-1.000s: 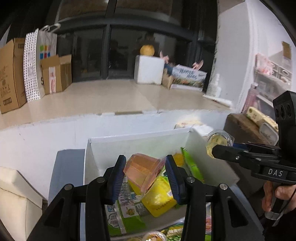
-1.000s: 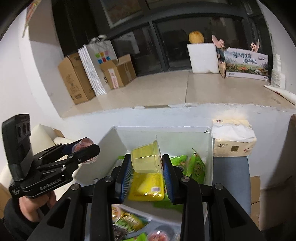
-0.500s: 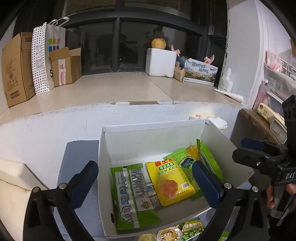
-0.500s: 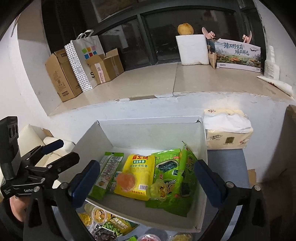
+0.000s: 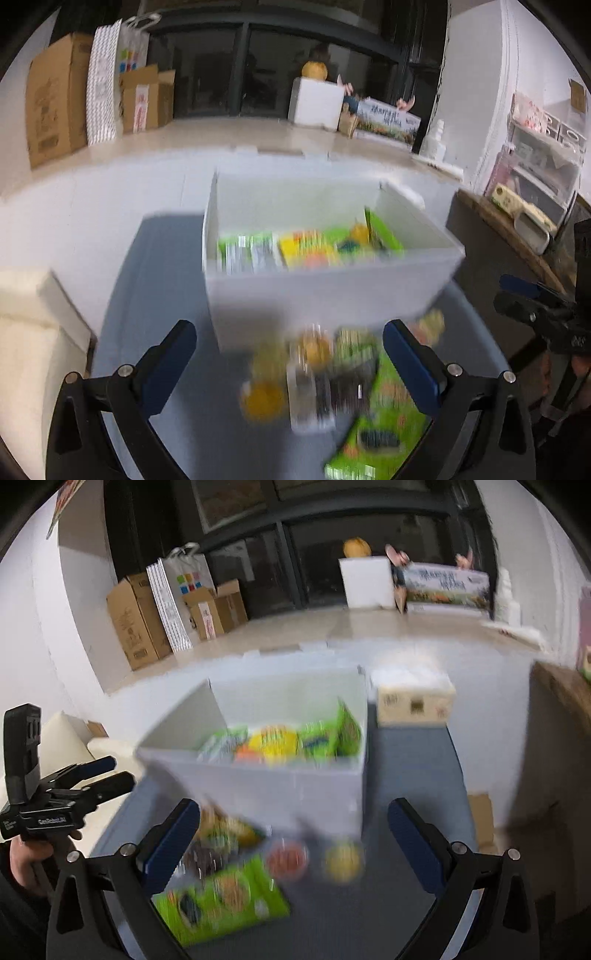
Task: Organize snacks
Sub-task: 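Release both jelly cups into the box and withdraw both grippers, then grasp an orange jelly cup with the left gripper while the right grasps a yellow jelly cup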
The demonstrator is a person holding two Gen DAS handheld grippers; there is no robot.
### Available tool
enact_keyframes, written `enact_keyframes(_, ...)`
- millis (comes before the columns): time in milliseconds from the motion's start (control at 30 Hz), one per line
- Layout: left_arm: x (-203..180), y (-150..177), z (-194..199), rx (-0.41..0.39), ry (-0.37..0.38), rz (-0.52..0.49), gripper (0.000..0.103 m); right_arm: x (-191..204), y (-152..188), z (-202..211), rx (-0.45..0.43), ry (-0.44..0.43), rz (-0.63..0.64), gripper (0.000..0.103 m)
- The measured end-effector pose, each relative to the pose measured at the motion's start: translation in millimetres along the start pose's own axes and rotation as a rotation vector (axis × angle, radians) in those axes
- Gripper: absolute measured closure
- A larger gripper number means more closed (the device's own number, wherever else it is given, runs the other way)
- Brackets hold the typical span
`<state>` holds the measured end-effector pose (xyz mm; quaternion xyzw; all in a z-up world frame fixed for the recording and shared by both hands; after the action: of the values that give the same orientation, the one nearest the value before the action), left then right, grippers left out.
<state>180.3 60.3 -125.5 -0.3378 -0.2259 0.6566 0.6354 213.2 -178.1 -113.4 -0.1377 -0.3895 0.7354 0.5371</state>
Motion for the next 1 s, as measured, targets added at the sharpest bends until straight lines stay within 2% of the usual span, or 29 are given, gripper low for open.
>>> enact_keyframes(167, -3.3, 47.6, 5.2, 0.050, 0.007, 0.026, 0.000, -19.9, 38.3, -3.4, 0.033, 0.015, -0.103, 0.000)
enact_keyframes(267, -0.9, 57.1, 6.9, 0.057, 0.006, 0.045, 0.000, -32.8, 41.3, -16.6, 0.077, 0.054, -0.124, 0.000)
enact_keyframes(333, 0.8, 58.3, 7.9, 0.057, 0.007, 0.056, 0.000, -38.8, 39.5, -23.6, 0.070, 0.054, -0.133, 0.000)
enact_keyframes(433, 2.3, 60.3, 8.3, 0.058, 0.006, 0.062, 0.000, -52.3, 36.7, -43.9, 0.100, 0.112, -0.130, 0.000)
enact_keyframes(500, 3.0, 58.4, 7.4, 0.058, 0.005, 0.060, 0.000, -57.2, 34.2, -61.3, 0.130, 0.116, -0.127, 0.009)
enact_keyframes(533, 3.0, 57.7, 6.9, 0.057, 0.007, 0.060, 0.000, -57.7, 33.3, -66.9, 0.136, 0.119, -0.119, 0.020)
enact_keyframes(567, 3.8, 58.3, 6.2, 0.060, 0.004, 0.061, 0.000, -58.9, 33.4, -74.8, 0.154, 0.143, -0.099, 0.026)
enact_keyframes(600, 5.0, 58.7, 5.1, 0.063, 0.000, 0.063, 0.000, -59.6, 34.6, -81.2, 0.174, 0.159, -0.086, 0.026)
enact_keyframes(700, 7.4, 60.0, 1.7, 0.072, 0.000, 0.067, 0.000, -55.2, 38.8, -91.4, 0.190, 0.123, -0.074, 0.029)
enact_keyframes(733, 7.6, 60.5, -0.2, 0.076, 0.000, 0.068, 0.000, -52.4, 40.9, -94.8, 0.193, 0.109, -0.055, 0.035)
enact_keyframes(767, 6.8, 61.0, -1.9, 0.082, 0.001, 0.069, 0.000, -50.3, 43.9, -97.9, 0.201, 0.087, -0.043, 0.060)
enact_keyframes(800, 6.6, 61.2, -3.6, 0.085, 0.005, 0.071, 0.000, -49.7, 45.5, -98.6, 0.192, 0.068, -0.043, 0.065)
enact_keyframes(1000, 8.7, 65.5, -16.8, 0.111, 0.000, 0.067, 0.000, -53.2, 50.5, -85.1, 0.156, 0.027, -0.065, 0.065)
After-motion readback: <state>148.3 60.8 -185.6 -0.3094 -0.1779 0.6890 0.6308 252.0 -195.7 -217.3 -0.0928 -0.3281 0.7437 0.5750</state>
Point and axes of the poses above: each gripper's, at about its wrist camera, not at the fingertips, and z roughly against the way its jaws point, x to its left, y to its underside, the point moved 6 cm from there along -z, roughly the way its jaws point, and after that the axes turned 2 degrees about x, right-handed, at the moved point
